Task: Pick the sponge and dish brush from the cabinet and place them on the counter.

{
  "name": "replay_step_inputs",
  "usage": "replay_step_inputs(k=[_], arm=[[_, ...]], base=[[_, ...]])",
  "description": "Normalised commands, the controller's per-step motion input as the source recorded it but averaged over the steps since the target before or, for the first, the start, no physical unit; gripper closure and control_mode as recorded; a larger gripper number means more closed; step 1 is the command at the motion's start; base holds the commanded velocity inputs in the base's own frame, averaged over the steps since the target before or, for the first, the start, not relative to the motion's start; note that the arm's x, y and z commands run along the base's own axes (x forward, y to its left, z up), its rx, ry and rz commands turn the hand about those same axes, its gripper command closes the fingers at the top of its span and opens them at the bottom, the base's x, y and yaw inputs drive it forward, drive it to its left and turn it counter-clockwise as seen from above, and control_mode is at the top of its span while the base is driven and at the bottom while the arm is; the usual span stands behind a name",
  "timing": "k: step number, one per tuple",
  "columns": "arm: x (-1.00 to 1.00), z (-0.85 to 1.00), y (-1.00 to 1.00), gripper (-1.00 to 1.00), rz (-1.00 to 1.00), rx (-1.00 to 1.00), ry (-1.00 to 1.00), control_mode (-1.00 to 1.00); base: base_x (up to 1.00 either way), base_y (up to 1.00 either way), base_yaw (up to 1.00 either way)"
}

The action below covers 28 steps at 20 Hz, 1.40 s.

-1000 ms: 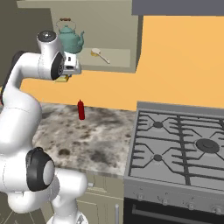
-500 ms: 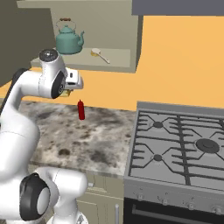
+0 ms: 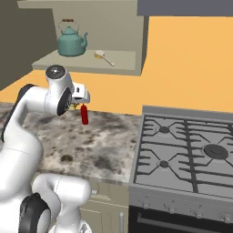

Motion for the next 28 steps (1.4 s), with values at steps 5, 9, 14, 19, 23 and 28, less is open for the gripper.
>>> replay_step_inputs(k=[5, 9, 14, 19, 23, 28], arm=[[0.0, -0.32, -0.08, 1.0, 0.0, 0.0, 0.05, -1.0], [-0.01, -0.42, -0.16, 1.0, 0.0, 0.0, 0.0, -1.0], [0.0, -0.43, -0.12, 1.0, 0.0, 0.0, 0.0, -1.0], [0.0, -0.32, -0.04, 1.0, 0.0, -0.01, 0.0, -1.0], [0.0, -0.36, -0.06, 1.0, 0.0, -0.01, 0.03, -1.0], [0.01, -0.39, -0.02, 1.0, 0.0, -0.01, 0.03, -1.0]], base=[[0.0, 0.0, 0.0], [0.0, 0.0, 0.0], [0.0, 0.0, 0.0], [0.0, 0.0, 0.0], [0.0, 0.0, 0.0], [0.0, 0.0, 0.0]])
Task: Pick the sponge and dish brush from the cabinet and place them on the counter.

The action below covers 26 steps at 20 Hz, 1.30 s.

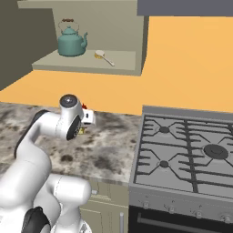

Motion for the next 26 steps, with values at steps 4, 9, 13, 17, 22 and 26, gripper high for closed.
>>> replay_step_inputs(k=[4, 9, 13, 17, 22, 26], arm=[[0.13, -0.22, -0.02, 1.0, 0.0, 0.01, 0.0, -1.0], [0.18, -0.17, 0.0, 1.0, 0.0, 0.0, 0.0, -1.0], [0.13, -0.35, 0.0, 1.0, 0.0, 0.0, 0.01, -1.0], [0.11, -0.36, 0.0, 1.0, 0.0, 0.0, 0.03, -1.0], [0.09, -0.29, -0.01, 1.0, 0.0, 0.0, 0.01, -1.0], [0.06, -0.22, -0.05, 1.0, 0.0, 0.0, 0.0, -1.0]], base=[[0.0, 0.0, 0.0], [0.0, 0.0, 0.0], [0.0, 0.0, 0.0], [0.0, 0.0, 0.0], [0.0, 0.0, 0.0], [0.0, 0.0, 0.0]])
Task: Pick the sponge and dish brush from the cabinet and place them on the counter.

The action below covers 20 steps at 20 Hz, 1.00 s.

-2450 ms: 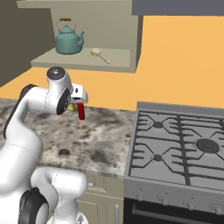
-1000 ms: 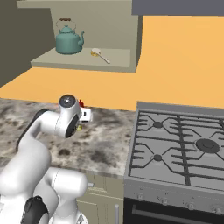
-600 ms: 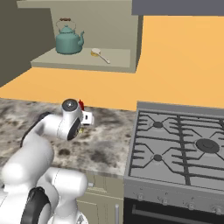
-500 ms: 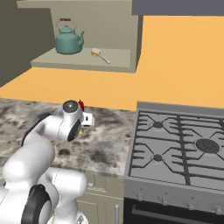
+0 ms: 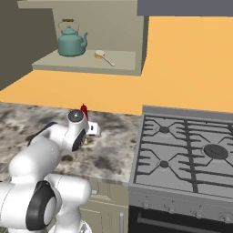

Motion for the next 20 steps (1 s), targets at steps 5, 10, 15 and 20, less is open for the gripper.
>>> replay_step_inputs(k=[5, 10, 15, 20], arm=[[0.07, -0.21, -0.03, 1.0, 0.0, 0.0, 0.0, -1.0], [0.06, -0.19, -0.01, 1.0, 0.0, 0.0, 0.0, -1.0], [0.07, -0.22, 0.0, 1.0, 0.0, 0.0, 0.01, -1.0], [0.06, -0.23, 0.0, 1.0, 0.0, 0.0, 0.01, -1.0]], base=[[0.0, 0.0, 0.0], [0.0, 0.0, 0.0], [0.0, 0.0, 0.0], [0.0, 0.0, 0.0]])
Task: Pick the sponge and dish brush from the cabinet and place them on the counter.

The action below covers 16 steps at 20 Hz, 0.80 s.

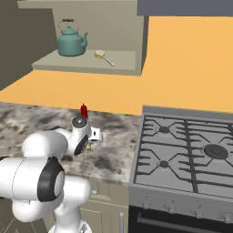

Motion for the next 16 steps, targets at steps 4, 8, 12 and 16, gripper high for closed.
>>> replay_step_inputs(k=[4, 8, 12, 16], arm=[[0.03, -0.25, 0.0, 1.0, 0.0, 0.0, 0.0, -1.0], [0.0, -0.27, 0.0, 1.0, 0.0, 0.0, 0.0, -1.0], [0.0, -0.27, 0.0, 1.0, 0.0, 0.0, 0.0, -1.0], [0.0, -0.25, 0.0, 1.0, 0.0, 0.0, 0.0, -1.0]], base=[[0.0, 0.0, 0.0], [0.0, 0.0, 0.0], [0.0, 0.0, 0.0], [0.0, 0.0, 0.0]])
